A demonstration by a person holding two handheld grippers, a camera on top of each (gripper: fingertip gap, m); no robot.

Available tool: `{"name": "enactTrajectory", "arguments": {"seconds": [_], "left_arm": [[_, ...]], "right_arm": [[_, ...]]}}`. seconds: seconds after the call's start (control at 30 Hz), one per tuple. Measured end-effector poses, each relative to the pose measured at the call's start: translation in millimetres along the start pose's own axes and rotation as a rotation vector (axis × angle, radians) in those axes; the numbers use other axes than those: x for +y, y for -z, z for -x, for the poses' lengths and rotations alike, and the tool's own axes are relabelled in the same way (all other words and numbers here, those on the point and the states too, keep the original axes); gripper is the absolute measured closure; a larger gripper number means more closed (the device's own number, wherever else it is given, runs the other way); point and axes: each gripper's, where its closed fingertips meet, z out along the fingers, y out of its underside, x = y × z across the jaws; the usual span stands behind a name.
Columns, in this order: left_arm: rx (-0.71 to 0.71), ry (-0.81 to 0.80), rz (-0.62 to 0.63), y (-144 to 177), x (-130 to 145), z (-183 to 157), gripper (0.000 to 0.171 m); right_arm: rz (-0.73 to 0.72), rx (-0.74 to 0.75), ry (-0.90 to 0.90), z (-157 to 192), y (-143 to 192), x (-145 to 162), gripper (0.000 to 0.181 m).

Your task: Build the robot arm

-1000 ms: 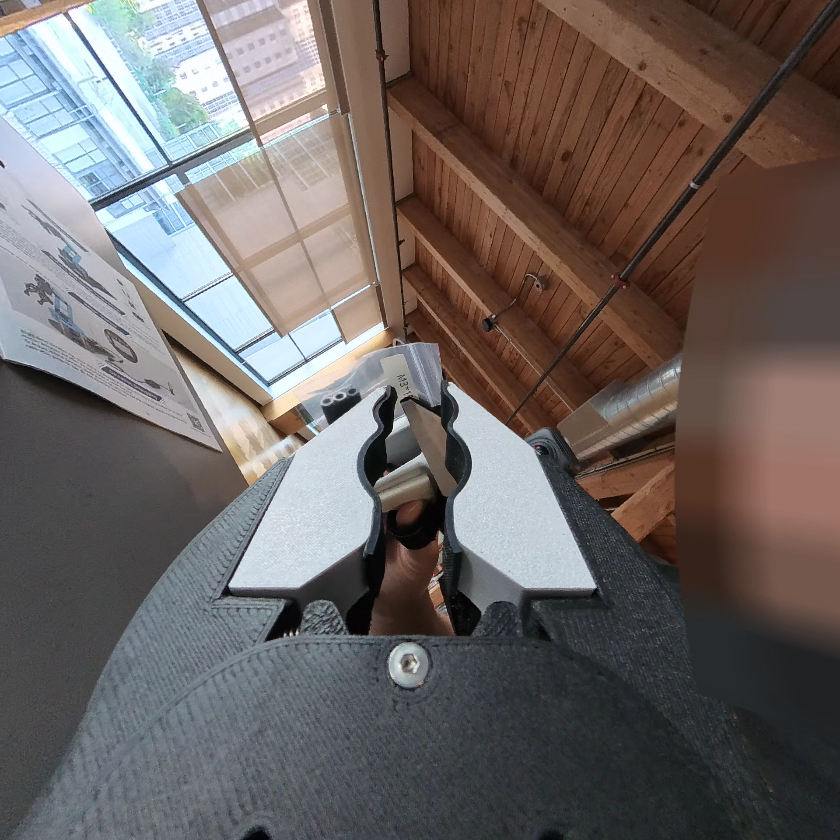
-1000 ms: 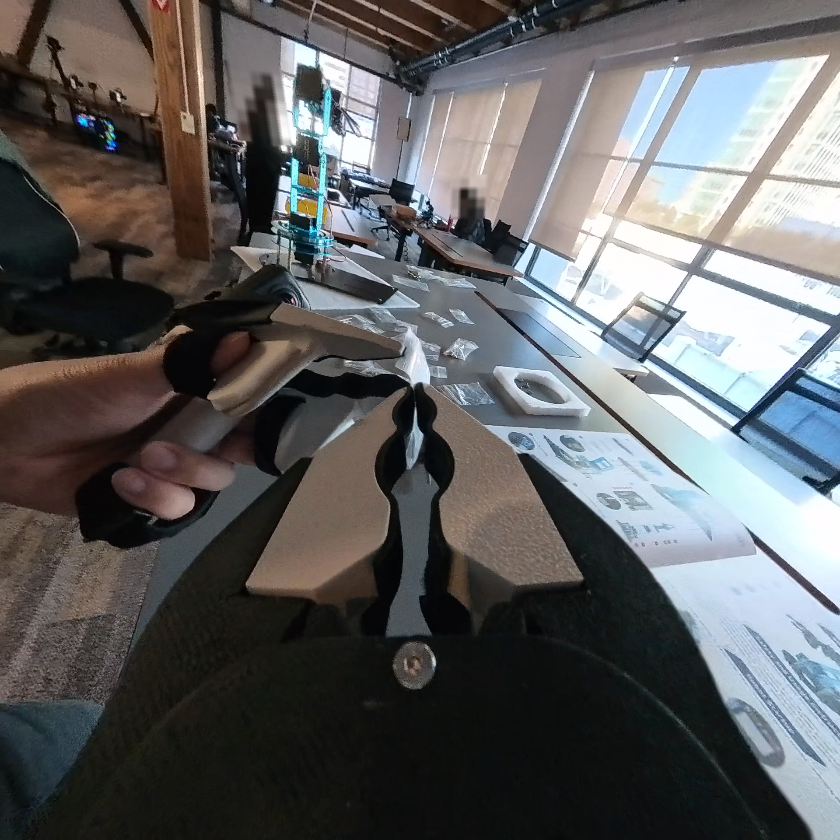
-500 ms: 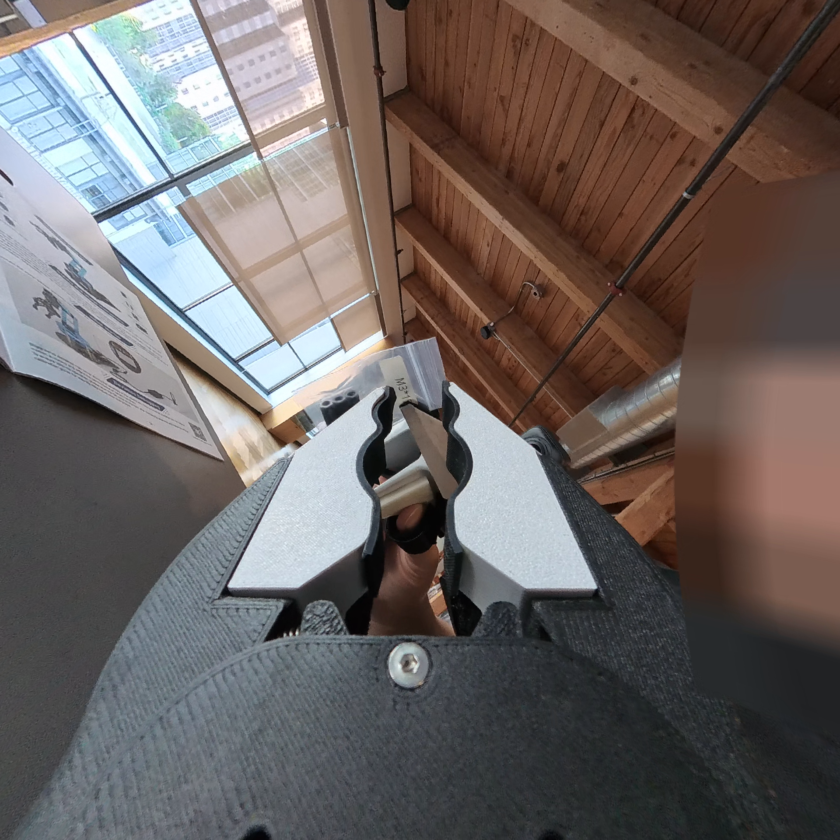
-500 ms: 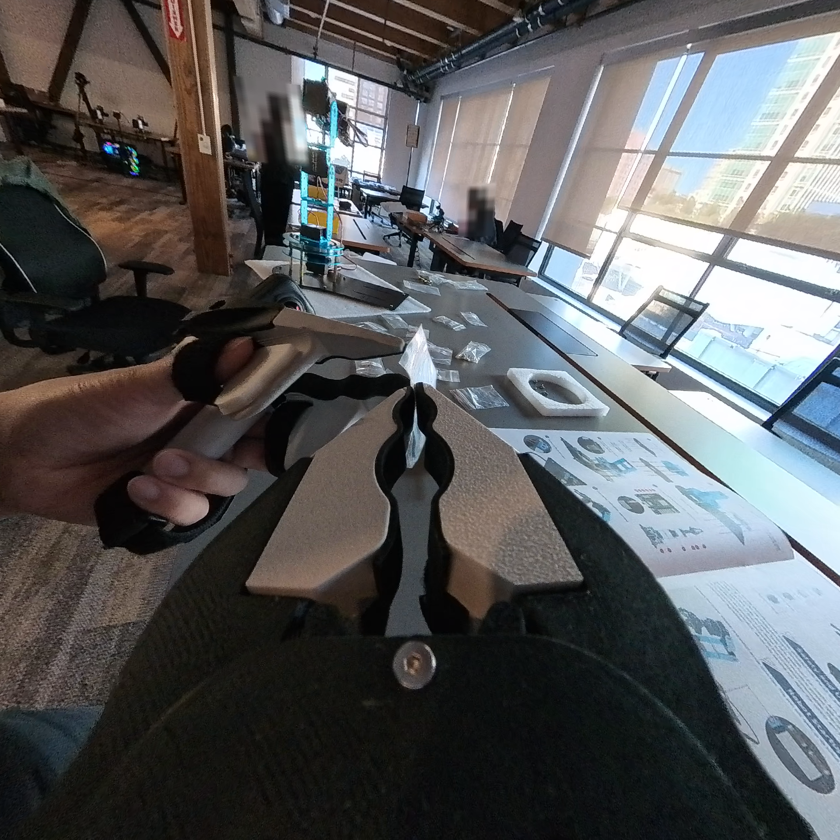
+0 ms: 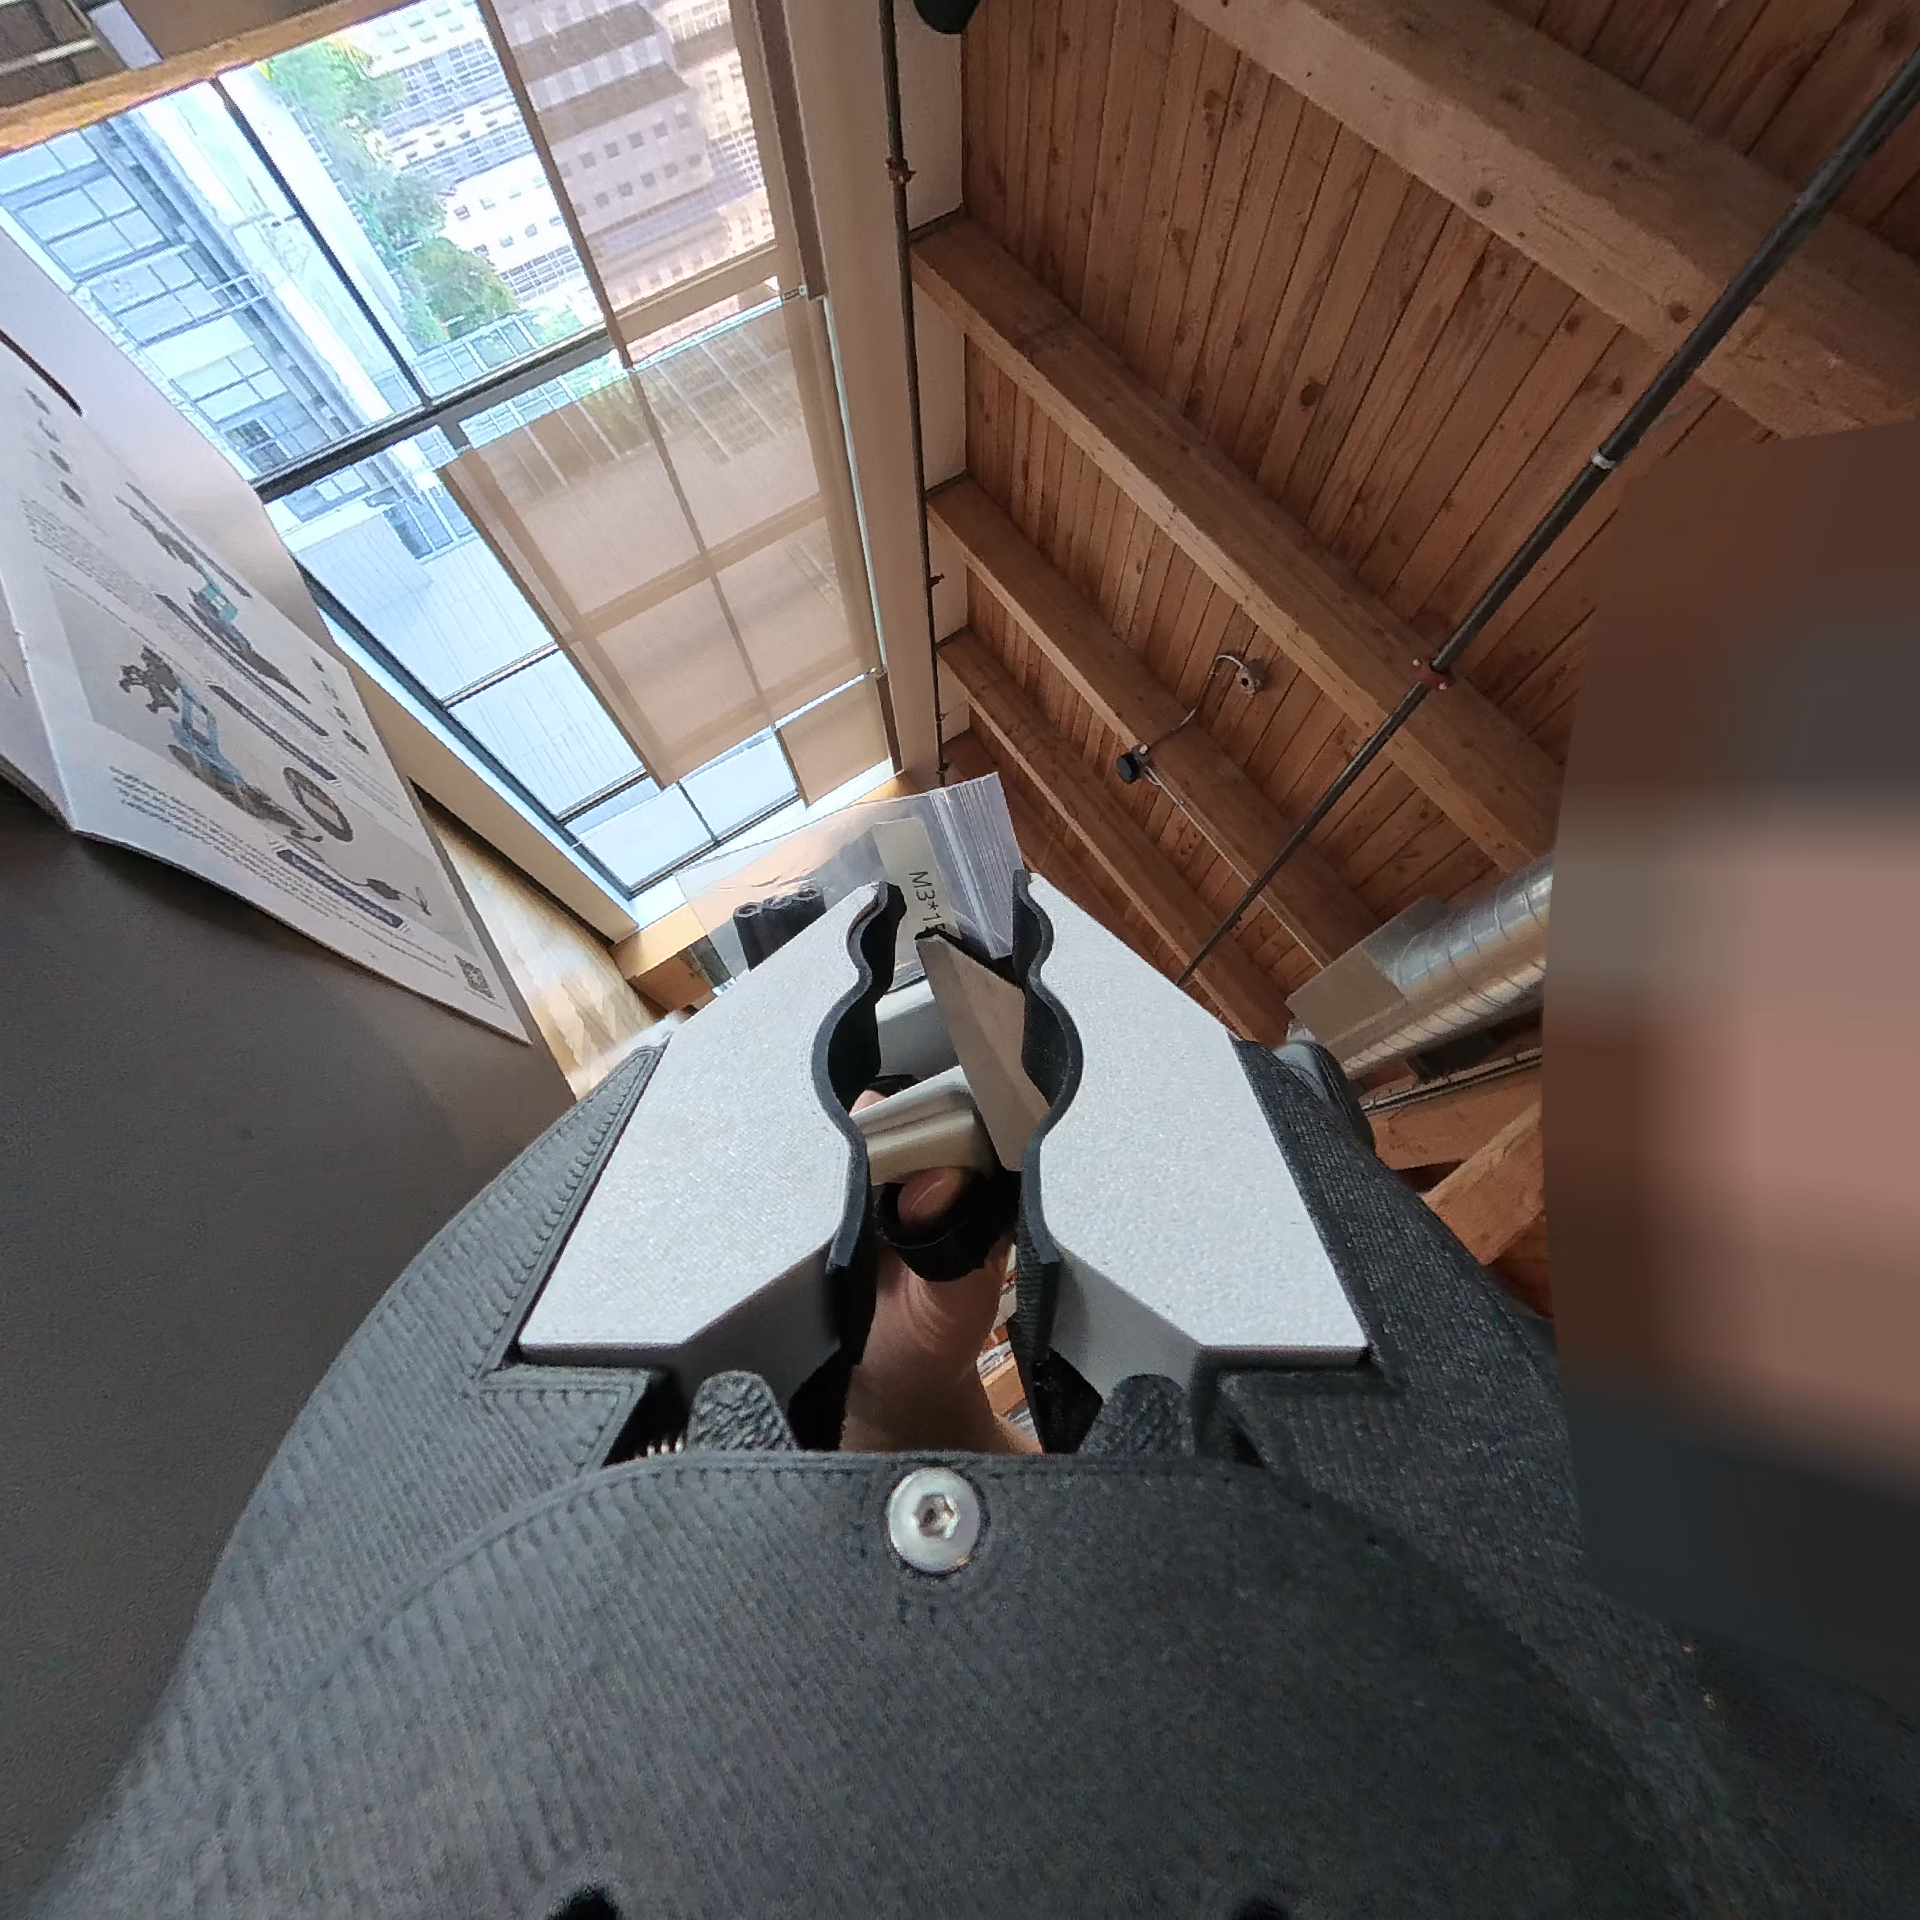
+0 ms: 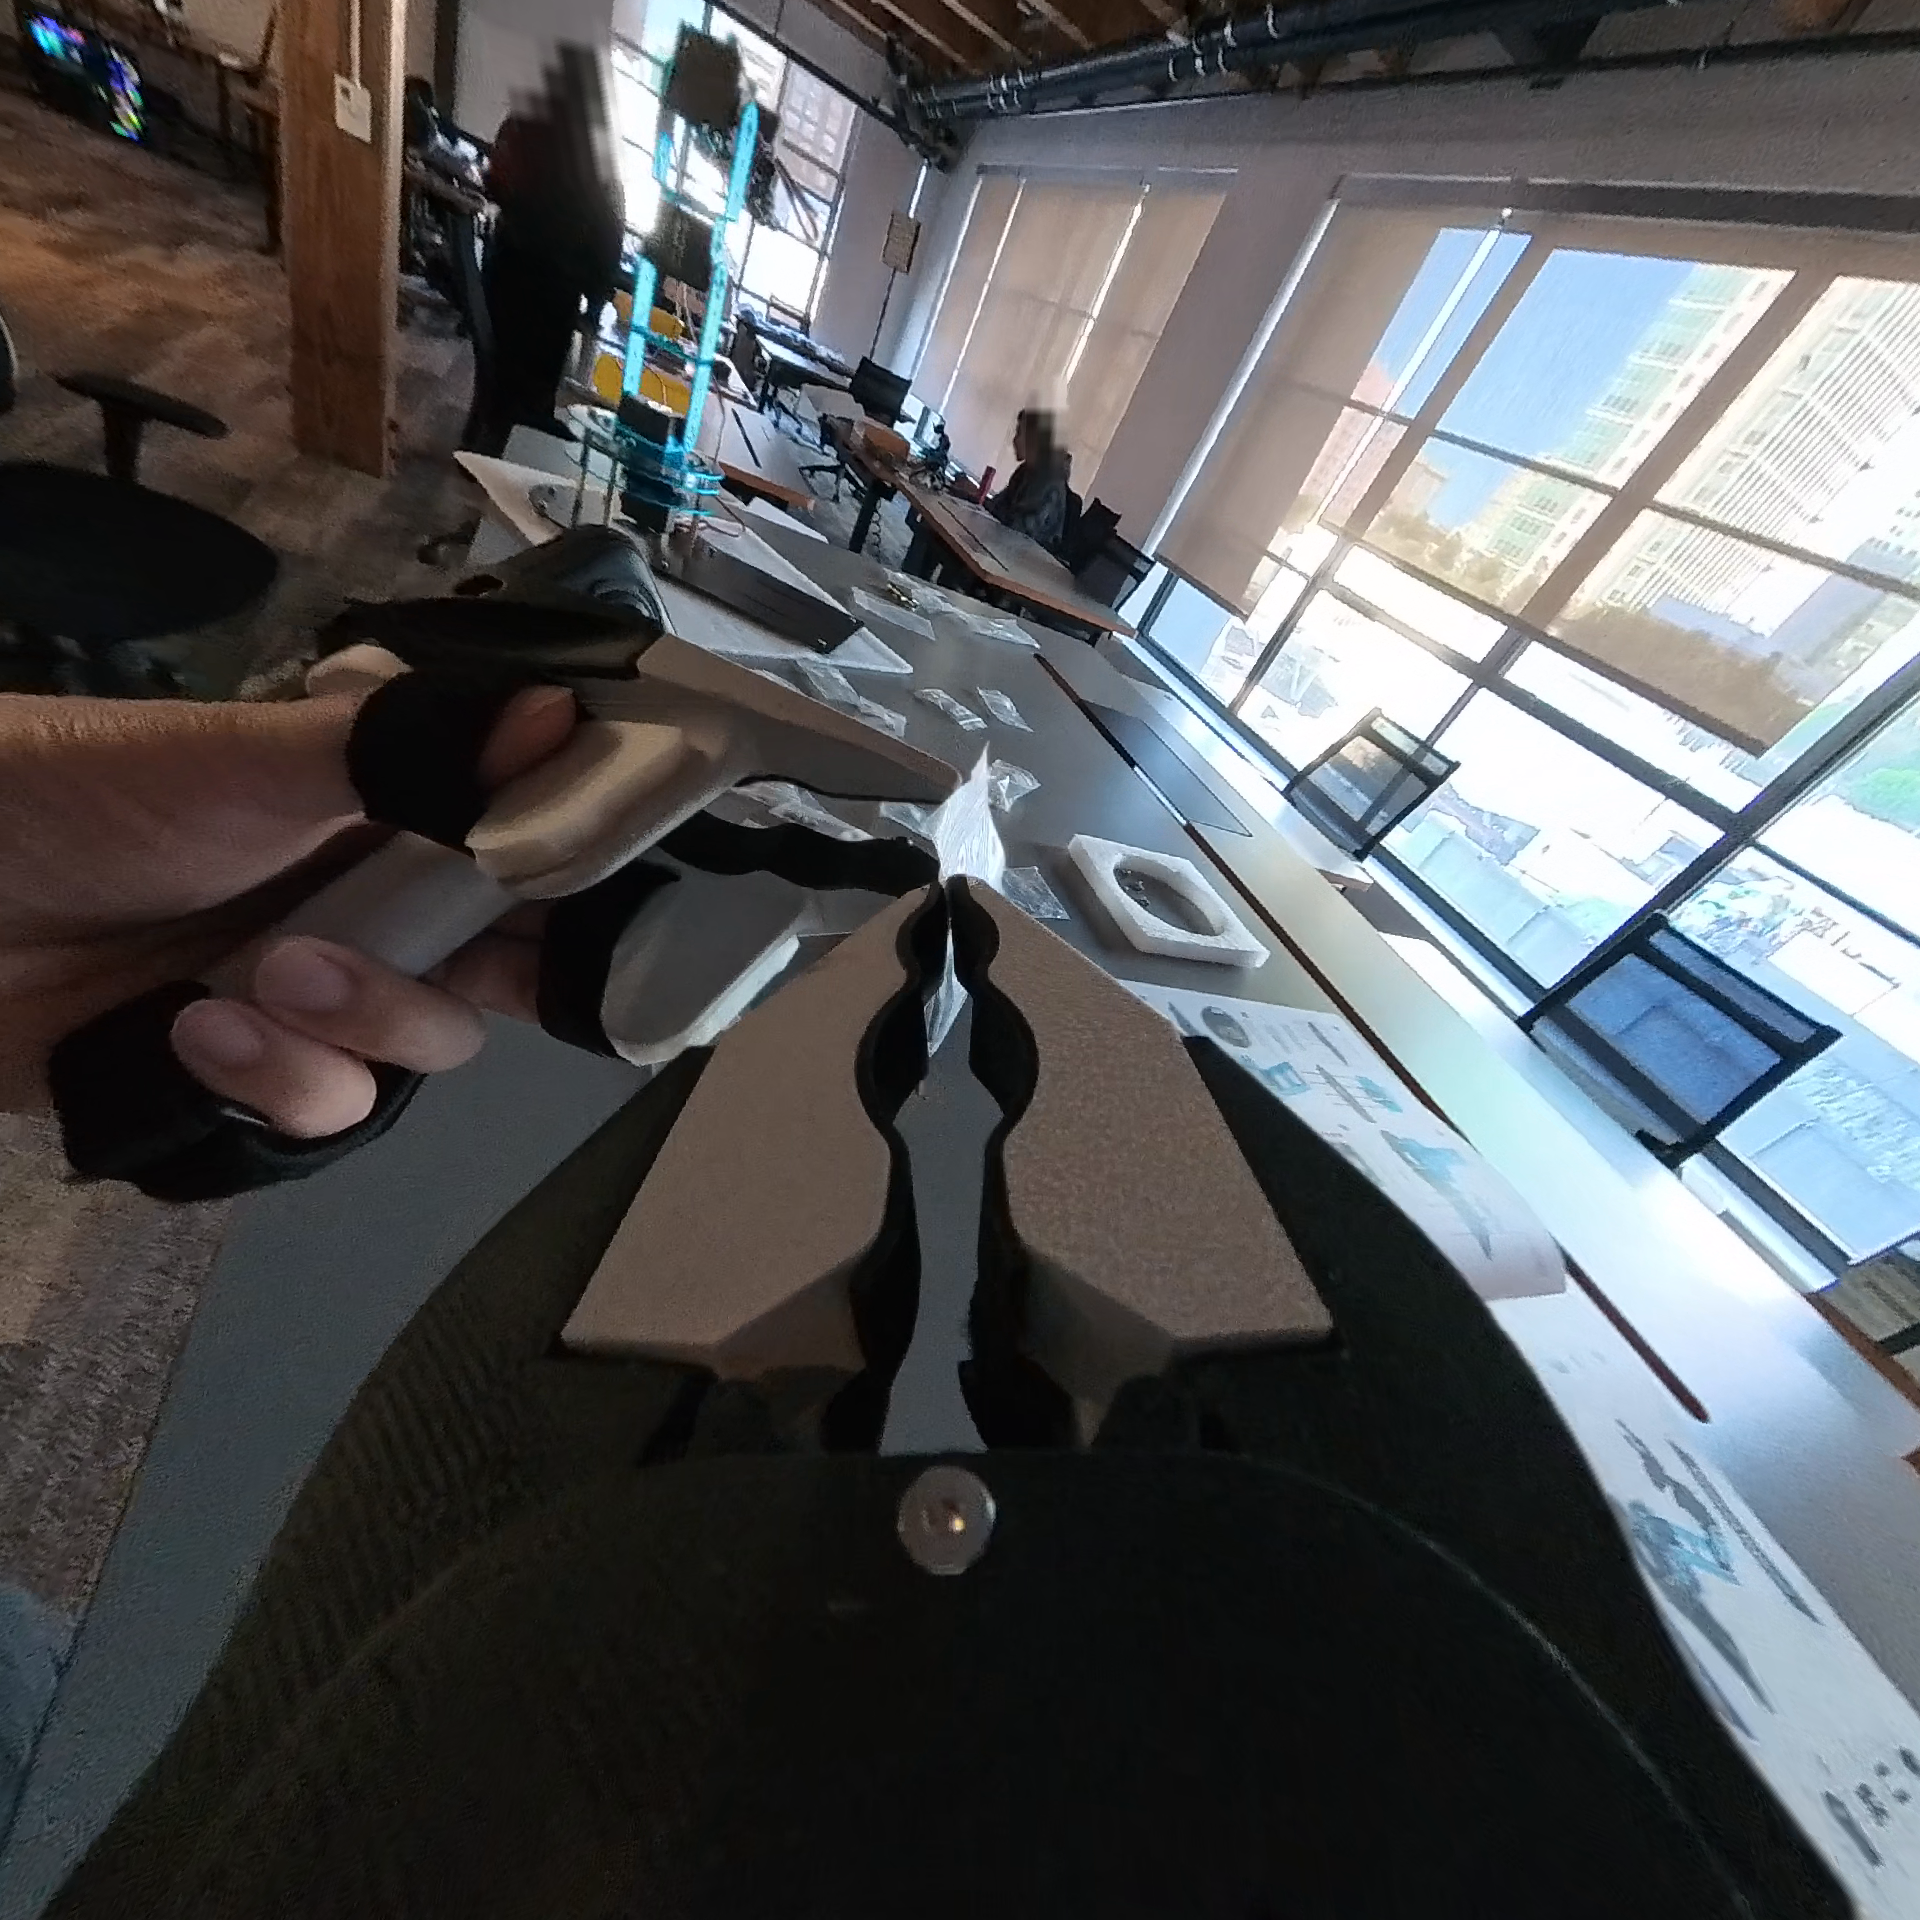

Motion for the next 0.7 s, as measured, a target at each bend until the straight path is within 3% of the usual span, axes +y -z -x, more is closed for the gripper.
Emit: {"name": "enactTrajectory", "arguments": {"seconds": [0.17,0.43,0.53,0.7], "left_arm": [[-0.017,0.007,0.008,-1,2,5,0.151],[-0.085,-0.059,0.049,-2,8,13,0.158],[-0.1,-0.083,0.06,-2,8,14,0.162],[-0.165,-0.189,0.117,1,8,19,0.162]], "right_arm": [[0.02,0.02,0.082,1,0,4,0.181],[0.014,-0.012,0.071,6,1,9,0.181],[-0.014,-0.058,-0.066,5,3,11,0.181],[-0.069,-0.21,-0.472,-1,7,14,0.181]]}}
